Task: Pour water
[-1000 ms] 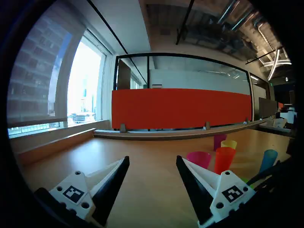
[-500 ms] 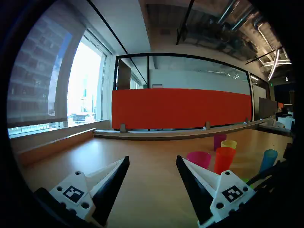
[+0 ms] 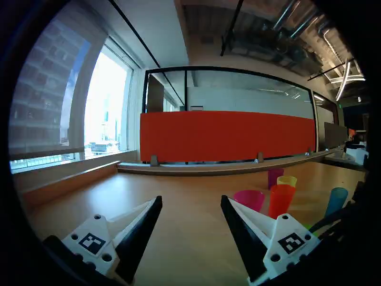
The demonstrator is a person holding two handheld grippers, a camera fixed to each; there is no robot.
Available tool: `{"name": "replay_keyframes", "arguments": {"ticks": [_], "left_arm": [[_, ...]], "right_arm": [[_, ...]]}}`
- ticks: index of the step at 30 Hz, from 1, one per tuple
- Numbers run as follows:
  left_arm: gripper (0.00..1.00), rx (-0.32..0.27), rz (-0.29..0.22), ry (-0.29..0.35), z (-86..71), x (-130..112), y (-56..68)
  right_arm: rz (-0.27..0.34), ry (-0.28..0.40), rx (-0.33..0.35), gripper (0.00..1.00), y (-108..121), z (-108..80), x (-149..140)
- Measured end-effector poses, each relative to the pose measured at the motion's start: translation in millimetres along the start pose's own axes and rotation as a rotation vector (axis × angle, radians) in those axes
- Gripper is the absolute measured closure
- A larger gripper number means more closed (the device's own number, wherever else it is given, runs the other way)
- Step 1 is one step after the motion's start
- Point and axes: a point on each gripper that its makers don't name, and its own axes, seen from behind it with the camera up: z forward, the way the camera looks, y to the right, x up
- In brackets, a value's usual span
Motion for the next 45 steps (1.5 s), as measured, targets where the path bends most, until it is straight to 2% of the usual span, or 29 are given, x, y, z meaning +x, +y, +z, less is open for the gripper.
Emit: {"name": "replay_keyframes", "arguments": {"ticks": [5, 20, 30, 45], "left_arm": [[0.09, 0.000, 0.000, 0.000, -0.6, 0, 0.0], [0.09, 0.000, 0.000, 0.000, 0.1, 0, 0.4], [0.09, 0.000, 0.000, 0.000, -0.1, 0, 0.2], [0.09, 0.000, 0.000, 0.000, -0.2, 0, -0.2]], "right_arm": [[0.030, -0.023, -0.014, 0.01, 12, 2.9, -15], [0.069, -0.053, -0.021, 0.01, 20, 9.9, -36], [0.023, -0.079, -0.054, 0.00, 25, 14.5, -47], [0.029, -0.073, -0.038, 0.00, 19, 12.8, -44]]}}
